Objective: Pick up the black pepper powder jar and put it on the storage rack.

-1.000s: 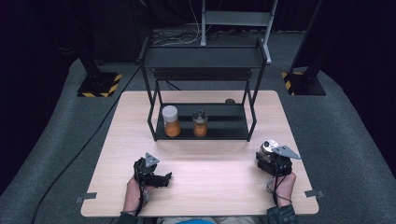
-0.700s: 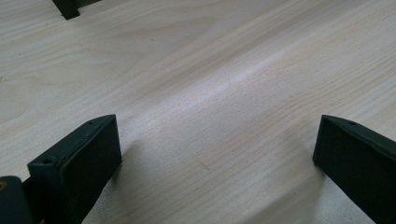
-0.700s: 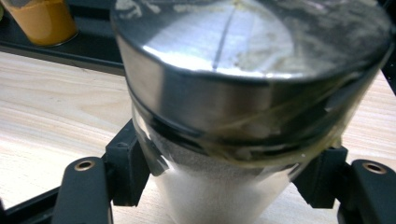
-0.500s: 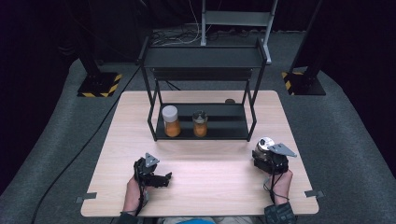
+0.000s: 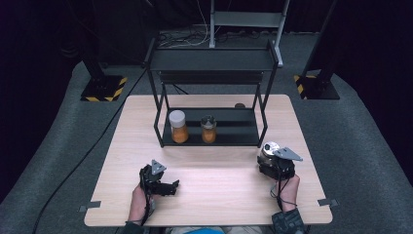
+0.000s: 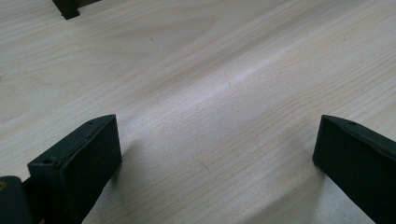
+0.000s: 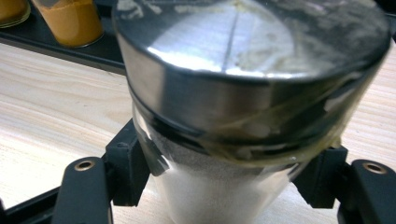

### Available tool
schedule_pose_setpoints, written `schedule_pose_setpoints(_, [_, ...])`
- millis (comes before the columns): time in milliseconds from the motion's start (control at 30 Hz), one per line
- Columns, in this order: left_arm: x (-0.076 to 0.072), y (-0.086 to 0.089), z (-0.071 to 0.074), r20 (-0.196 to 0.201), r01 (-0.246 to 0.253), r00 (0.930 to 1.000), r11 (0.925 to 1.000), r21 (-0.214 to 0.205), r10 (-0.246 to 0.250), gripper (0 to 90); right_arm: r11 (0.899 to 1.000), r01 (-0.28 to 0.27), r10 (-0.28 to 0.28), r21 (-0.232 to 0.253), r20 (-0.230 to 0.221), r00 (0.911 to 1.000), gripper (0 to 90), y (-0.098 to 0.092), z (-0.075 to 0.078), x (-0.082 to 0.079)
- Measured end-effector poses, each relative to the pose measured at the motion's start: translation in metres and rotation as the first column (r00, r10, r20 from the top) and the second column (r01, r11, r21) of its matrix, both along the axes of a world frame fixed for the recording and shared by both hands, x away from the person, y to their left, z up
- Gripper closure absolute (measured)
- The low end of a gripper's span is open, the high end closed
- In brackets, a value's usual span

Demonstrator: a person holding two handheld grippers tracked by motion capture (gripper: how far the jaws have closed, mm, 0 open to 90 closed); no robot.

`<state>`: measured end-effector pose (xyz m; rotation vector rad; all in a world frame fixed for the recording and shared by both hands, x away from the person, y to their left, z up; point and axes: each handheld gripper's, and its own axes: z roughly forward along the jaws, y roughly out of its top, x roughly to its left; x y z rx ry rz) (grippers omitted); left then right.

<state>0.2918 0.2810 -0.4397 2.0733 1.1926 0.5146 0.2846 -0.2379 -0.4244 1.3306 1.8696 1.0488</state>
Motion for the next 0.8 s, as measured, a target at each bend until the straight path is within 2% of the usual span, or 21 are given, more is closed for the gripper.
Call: schedule_pose_setpoints(800, [0.0, 0.0, 0.0, -0.002, 0.0, 1.0, 1.0, -0.001, 0.0, 0.5, 0.998, -0.061, 0.061, -0.024, 0.0, 0.9982, 30.5, 0.015, 0.009, 0.018])
